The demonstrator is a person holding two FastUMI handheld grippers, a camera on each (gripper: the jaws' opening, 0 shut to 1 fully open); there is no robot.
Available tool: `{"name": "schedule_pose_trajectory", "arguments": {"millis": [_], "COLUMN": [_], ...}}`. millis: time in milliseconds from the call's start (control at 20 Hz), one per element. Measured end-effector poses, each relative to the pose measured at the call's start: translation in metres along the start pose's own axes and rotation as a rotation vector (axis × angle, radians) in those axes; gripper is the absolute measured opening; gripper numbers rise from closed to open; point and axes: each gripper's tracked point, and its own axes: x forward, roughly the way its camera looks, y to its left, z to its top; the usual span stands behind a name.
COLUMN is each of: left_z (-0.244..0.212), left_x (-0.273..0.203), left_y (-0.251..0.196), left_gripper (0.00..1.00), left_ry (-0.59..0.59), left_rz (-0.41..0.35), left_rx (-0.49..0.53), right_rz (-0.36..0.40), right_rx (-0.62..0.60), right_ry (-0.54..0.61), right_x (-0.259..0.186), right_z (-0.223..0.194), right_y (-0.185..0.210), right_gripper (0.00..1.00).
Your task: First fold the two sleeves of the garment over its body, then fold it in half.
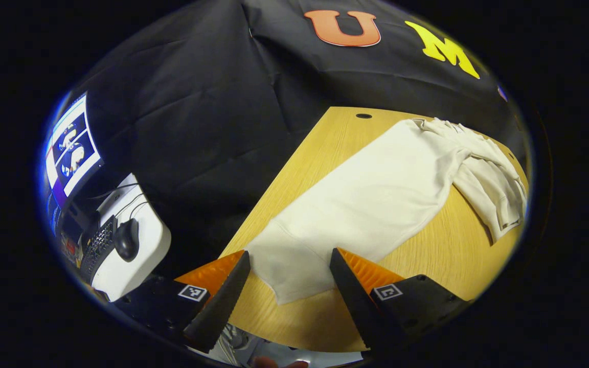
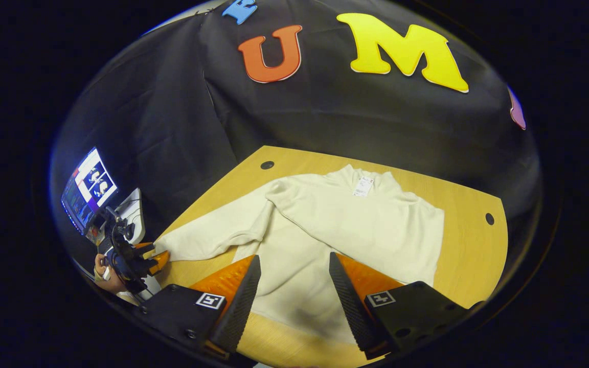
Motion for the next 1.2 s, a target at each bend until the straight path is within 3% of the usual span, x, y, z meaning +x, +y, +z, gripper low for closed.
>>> {"name": "schedule_pose_trajectory", "arguments": {"millis": [100, 200, 250, 450, 500, 550, 600, 650, 850, 1050, 1200], "left_z": [-0.004, -0.003, -0.003, 0.0, 0.0, 0.002, 0.003, 0.004, 0.014, 0.047, 0.098], "left_x": [0.003, 0.002, 0.002, 0.003, 0.005, 0.004, 0.005, 0.004, -0.007, -0.026, -0.041], "left_y": [-0.008, -0.013, -0.014, -0.018, -0.018, -0.017, -0.017, -0.017, -0.024, -0.034, -0.043], "left_gripper": [1.0, 0.8, 0.82, 0.46, 0.42, 0.26, 0.23, 0.14, 0.04, 0.04, 0.04], "left_ry": [-0.014, -0.028, -0.03, -0.002, 0.005, 0.009, 0.008, 0.011, 0.011, -0.034, -0.103], "left_rz": [-0.053, -0.059, -0.061, -0.07, -0.069, -0.069, -0.07, -0.075, -0.124, -0.158, -0.188], "left_rx": [-0.045, -0.065, -0.052, -0.048, -0.05, -0.059, -0.073, -0.093, -0.204, -0.227, -0.207], "right_rz": [0.036, 0.071, 0.077, 0.09, 0.092, 0.093, 0.094, 0.093, 0.087, 0.072, 0.08], "right_rx": [0.067, 0.143, 0.163, 0.204, 0.213, 0.224, 0.233, 0.244, 0.282, 0.284, 0.293], "right_ry": [0.009, 0.004, -0.005, -0.04, -0.046, -0.05, -0.051, -0.051, -0.056, -0.085, -0.108], "right_x": [-0.004, -0.012, -0.016, -0.033, -0.036, -0.039, -0.04, -0.042, -0.049, -0.055, -0.063], "right_z": [0.0, 0.005, 0.007, 0.016, 0.016, 0.014, 0.013, 0.01, 0.006, 0.01, 0.017], "right_y": [0.013, 0.024, 0.026, 0.024, 0.022, 0.019, 0.017, 0.014, 0.001, -0.015, -0.021], "right_gripper": [0.85, 0.86, 0.86, 0.86, 0.83, 0.83, 0.86, 0.86, 0.83, 0.86, 0.86]}}
